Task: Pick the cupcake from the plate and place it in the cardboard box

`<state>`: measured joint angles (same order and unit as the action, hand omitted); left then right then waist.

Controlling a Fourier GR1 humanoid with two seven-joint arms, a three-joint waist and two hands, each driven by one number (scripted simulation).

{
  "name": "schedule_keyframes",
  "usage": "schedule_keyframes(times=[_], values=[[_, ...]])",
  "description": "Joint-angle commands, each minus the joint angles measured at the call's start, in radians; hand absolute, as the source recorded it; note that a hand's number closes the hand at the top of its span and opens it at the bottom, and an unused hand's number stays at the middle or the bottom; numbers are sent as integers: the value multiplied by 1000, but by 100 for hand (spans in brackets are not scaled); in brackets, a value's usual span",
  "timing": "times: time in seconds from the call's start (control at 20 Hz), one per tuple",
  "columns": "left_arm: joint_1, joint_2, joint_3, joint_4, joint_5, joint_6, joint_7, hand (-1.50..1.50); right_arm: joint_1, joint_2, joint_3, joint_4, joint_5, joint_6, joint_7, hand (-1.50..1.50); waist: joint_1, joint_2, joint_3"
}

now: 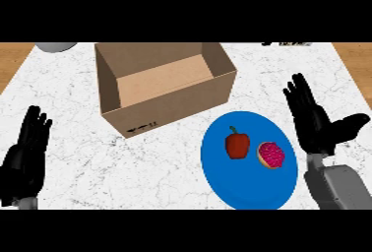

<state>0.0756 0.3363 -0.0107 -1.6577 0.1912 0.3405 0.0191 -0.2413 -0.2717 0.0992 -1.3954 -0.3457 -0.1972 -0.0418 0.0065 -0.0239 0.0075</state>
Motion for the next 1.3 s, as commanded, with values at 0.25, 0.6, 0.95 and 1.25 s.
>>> schedule_keyframes(times=[0.25,0.6,0.95,1.25], values=[[-51,88,-112,71,-189,-40,35,0,-233,-23,-12,-148,5,98,-95,-150,-6,25,-7],[-99,60,-112,150,-153,-114,61,0,28,34,-56,-48,190,-189,-197,-150,-16,25,-7],[-49,37,-121,100,-192,-98,55,0,45,-295,32,-96,398,1,-27,-150,-15,20,-10],[-80,30,-124,119,-196,-106,76,0,19,-504,146,-177,470,245,206,-150,-15,19,-11]])
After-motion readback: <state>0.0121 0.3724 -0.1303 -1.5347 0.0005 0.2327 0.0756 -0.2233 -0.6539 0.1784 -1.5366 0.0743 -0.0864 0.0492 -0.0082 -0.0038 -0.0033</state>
